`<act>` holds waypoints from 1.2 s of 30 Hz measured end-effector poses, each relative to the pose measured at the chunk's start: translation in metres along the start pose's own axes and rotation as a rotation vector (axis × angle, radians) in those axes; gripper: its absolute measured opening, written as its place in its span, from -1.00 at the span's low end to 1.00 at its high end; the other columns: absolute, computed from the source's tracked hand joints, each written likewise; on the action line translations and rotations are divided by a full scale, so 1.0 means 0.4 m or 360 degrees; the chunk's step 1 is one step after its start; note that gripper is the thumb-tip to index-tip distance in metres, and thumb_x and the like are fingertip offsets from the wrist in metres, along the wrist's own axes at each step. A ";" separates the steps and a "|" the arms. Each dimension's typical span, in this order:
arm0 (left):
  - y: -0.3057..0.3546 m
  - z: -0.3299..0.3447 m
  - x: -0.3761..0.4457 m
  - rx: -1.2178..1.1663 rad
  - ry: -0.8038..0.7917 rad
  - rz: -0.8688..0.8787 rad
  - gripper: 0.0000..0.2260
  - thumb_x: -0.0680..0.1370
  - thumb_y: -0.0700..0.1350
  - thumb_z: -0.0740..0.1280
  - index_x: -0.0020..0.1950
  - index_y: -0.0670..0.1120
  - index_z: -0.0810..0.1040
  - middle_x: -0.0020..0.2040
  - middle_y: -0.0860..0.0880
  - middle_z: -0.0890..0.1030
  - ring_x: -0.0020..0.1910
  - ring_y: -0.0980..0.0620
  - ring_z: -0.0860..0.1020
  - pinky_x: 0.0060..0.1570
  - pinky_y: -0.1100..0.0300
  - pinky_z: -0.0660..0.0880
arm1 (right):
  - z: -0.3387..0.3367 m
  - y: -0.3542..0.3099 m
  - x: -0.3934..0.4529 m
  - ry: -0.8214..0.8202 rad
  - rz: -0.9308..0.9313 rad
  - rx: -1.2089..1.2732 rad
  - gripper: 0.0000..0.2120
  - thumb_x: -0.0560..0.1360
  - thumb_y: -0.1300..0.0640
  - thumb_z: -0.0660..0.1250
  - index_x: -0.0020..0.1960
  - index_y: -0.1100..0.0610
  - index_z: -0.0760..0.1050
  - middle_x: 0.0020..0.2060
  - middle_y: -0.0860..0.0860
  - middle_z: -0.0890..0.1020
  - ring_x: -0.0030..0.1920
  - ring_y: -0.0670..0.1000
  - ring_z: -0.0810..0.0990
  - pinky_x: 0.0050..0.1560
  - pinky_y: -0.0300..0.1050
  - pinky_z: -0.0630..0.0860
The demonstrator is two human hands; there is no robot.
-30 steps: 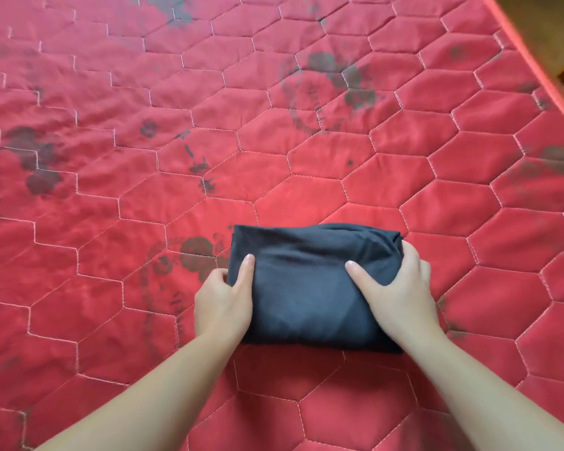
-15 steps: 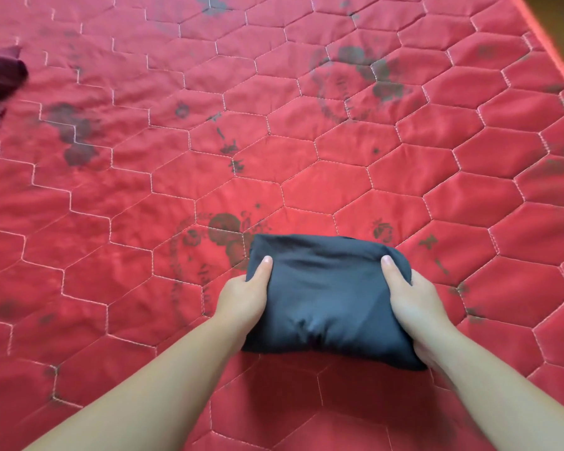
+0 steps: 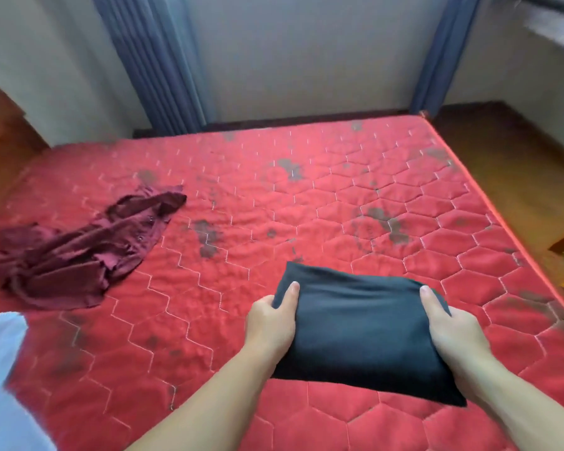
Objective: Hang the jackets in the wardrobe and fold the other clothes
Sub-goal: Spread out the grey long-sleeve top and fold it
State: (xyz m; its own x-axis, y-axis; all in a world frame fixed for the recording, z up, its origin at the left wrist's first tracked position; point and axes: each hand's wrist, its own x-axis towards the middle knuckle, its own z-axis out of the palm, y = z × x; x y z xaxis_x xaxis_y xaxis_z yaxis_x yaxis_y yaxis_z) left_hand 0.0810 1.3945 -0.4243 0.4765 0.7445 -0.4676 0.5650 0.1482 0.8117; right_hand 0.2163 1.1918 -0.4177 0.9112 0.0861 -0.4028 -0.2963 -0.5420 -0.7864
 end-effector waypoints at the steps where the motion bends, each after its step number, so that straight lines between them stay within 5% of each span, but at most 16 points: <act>1: 0.075 -0.034 -0.024 -0.0065 0.0019 0.0070 -0.47 0.48 0.28 0.29 -0.17 -0.22 0.59 -0.32 0.01 0.57 -0.31 0.00 0.52 -0.21 0.10 0.46 | -0.031 -0.084 -0.022 0.0021 -0.0095 0.0023 -0.50 0.52 -0.24 0.22 -0.28 0.17 0.54 -0.32 -0.03 0.58 -0.29 -0.04 0.50 -0.30 -0.10 0.35; 8: 0.499 -0.283 -0.313 -0.0417 0.0029 0.0282 -0.49 0.38 0.36 0.37 -0.24 -0.11 0.64 -0.37 0.06 0.67 -0.33 0.04 0.64 -0.38 0.24 0.48 | -0.267 -0.571 -0.233 -0.0039 -0.0638 0.0170 -0.53 0.52 -0.25 0.23 -0.19 0.15 0.60 -0.20 0.04 0.65 -0.13 0.11 0.58 -0.08 -0.04 0.46; 16: 0.634 -0.461 -0.739 -0.0650 0.0261 0.0565 -0.67 0.45 0.20 0.44 -0.06 -0.06 0.61 -0.33 0.06 0.69 -0.38 0.07 0.67 -0.51 0.30 0.51 | -0.425 -0.741 -0.496 -0.0561 -0.0834 0.0427 -0.54 0.51 -0.22 0.28 -0.09 0.19 0.60 -0.08 0.13 0.66 -0.02 0.17 0.61 0.14 0.06 0.54; 20: 0.607 -0.507 -0.928 -0.0697 0.0467 0.0567 -0.77 0.52 0.15 0.37 -0.08 0.00 0.55 -0.37 0.13 0.67 -0.40 0.13 0.65 -0.53 0.34 0.50 | -0.470 -0.738 -0.615 -0.0844 -0.0906 0.0487 -0.55 0.50 -0.23 0.29 -0.12 0.17 0.60 -0.11 0.12 0.66 -0.06 0.16 0.63 0.11 0.06 0.56; 25: 0.497 -0.598 -1.180 -0.0845 0.0673 0.0442 -0.64 0.56 0.12 0.32 0.19 -0.12 0.60 0.08 -0.08 0.67 0.06 -0.11 0.63 0.14 0.00 0.55 | -0.438 -0.725 -0.818 -0.1205 -0.0999 0.0459 -0.56 0.48 -0.24 0.30 -0.14 0.16 0.61 -0.17 0.08 0.67 -0.14 0.10 0.64 -0.09 -0.07 0.58; 27: 0.433 -0.651 -1.296 -0.0928 0.0770 0.0399 -0.62 0.58 0.10 0.30 0.22 -0.16 0.59 0.15 -0.13 0.65 0.12 -0.15 0.61 0.24 -0.06 0.50 | -0.404 -0.711 -0.934 -0.1393 -0.1031 0.0414 -0.56 0.48 -0.25 0.30 -0.15 0.14 0.59 -0.22 0.04 0.65 -0.21 0.04 0.62 -0.29 -0.20 0.48; 30: 0.320 -0.740 -1.468 -0.1072 0.1007 0.0387 -0.63 0.58 0.07 0.31 0.21 -0.19 0.59 0.10 -0.17 0.67 0.08 -0.17 0.63 0.22 -0.05 0.51 | -0.340 -0.677 -1.126 -0.1639 -0.1078 0.0304 -0.55 0.46 -0.29 0.28 -0.13 0.12 0.59 -0.21 0.03 0.64 -0.20 0.04 0.62 -0.29 -0.21 0.45; 33: 0.201 -0.815 -1.652 -0.1141 0.1303 0.0357 -0.68 0.56 0.08 0.31 0.16 -0.12 0.62 -0.03 -0.12 0.71 -0.06 -0.10 0.68 -0.03 0.08 0.61 | -0.281 -0.618 -1.337 -0.1916 -0.1120 0.0186 -0.53 0.46 -0.31 0.26 -0.11 0.11 0.57 -0.15 0.04 0.65 -0.13 0.08 0.63 -0.14 -0.13 0.50; 36: 0.080 -0.870 -1.845 -0.1134 0.1586 0.0242 -0.63 0.53 0.22 0.30 0.08 -0.06 0.59 -0.04 -0.02 0.69 -0.05 -0.04 0.65 -0.12 0.14 0.58 | -0.242 -0.540 -1.554 -0.2158 -0.1162 0.0104 -0.52 0.45 -0.32 0.24 -0.15 0.12 0.55 -0.17 0.03 0.65 -0.16 0.06 0.63 -0.25 -0.17 0.46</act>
State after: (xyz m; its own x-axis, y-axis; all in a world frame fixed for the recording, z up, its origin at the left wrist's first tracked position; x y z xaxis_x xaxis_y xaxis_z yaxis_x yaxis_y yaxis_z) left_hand -0.4871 1.0765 0.0686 -0.3923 0.9100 -0.1340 -0.0931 0.1057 0.9900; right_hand -0.2583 1.1746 0.0478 -0.0665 0.9977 -0.0147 0.0395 -0.0121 -0.9991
